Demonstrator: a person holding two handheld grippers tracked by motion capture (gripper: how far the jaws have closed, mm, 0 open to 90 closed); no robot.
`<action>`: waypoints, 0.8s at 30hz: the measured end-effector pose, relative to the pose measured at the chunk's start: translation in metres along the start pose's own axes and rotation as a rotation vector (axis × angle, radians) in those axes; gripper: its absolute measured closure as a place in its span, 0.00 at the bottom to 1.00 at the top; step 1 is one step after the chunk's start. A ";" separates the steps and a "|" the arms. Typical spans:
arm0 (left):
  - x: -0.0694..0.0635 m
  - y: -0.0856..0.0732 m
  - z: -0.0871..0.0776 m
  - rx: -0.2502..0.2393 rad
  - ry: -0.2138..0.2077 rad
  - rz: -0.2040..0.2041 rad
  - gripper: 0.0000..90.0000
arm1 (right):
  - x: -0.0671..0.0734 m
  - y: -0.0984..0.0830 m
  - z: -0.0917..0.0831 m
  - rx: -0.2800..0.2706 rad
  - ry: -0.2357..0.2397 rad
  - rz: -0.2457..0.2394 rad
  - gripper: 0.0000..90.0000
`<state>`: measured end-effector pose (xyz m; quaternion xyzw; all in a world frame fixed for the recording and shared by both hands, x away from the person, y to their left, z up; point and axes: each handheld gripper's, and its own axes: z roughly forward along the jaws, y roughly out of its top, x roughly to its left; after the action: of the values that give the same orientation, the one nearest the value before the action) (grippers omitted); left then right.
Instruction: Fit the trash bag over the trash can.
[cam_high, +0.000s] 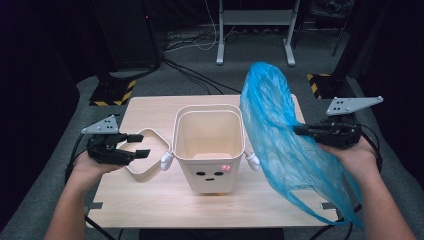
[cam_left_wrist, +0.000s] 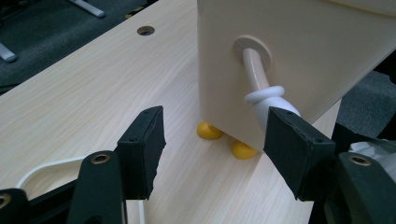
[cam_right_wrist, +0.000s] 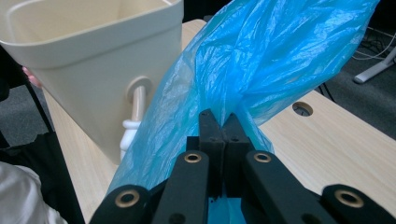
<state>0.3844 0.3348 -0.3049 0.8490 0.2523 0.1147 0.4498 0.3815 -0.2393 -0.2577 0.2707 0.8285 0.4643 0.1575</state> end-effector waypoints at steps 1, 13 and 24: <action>0.000 0.001 0.000 0.003 -0.001 0.004 0.42 | 0.001 0.002 -0.002 0.001 0.001 -0.004 1.00; -0.006 0.014 0.000 -0.006 -0.033 0.027 0.41 | 0.005 0.021 -0.021 -0.025 0.020 -0.045 1.00; -0.012 0.027 -0.003 -0.006 -0.052 0.050 0.40 | 0.016 0.036 -0.034 -0.051 0.039 -0.093 1.00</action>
<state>0.3822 0.3178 -0.2806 0.8565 0.2190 0.1044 0.4555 0.3622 -0.2379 -0.2092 0.2186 0.8309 0.4827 0.1698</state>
